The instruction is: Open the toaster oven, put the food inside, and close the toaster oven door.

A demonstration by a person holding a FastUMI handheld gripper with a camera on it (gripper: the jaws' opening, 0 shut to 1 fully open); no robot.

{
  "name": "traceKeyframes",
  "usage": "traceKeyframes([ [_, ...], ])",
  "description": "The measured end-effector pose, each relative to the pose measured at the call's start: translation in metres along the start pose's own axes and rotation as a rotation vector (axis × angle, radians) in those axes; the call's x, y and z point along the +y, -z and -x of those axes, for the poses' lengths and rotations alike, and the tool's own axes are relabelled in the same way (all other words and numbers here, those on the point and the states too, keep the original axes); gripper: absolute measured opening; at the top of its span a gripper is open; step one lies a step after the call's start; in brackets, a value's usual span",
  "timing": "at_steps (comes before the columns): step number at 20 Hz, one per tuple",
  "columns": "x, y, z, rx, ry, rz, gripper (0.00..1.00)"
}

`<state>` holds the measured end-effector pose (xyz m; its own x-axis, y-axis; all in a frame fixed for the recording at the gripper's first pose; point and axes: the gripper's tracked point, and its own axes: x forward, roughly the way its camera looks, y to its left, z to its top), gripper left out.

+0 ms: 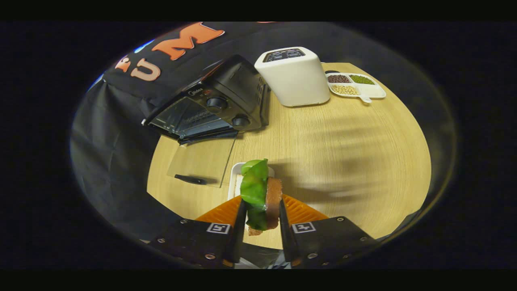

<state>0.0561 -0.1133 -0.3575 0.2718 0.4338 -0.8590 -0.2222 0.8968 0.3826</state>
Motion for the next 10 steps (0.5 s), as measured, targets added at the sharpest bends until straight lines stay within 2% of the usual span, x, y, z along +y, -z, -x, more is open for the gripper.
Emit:
traceKeyframes([
  [3, 0.005, -0.002, 0.015, -0.033, 0.034, 0.068, 0.28],
  [8, 0.039, -0.016, 0.057, -0.153, 0.025, 0.074, 0.26],
  [10, 0.056, -0.027, 0.073, -0.236, 0.016, 0.030, 0.26],
])
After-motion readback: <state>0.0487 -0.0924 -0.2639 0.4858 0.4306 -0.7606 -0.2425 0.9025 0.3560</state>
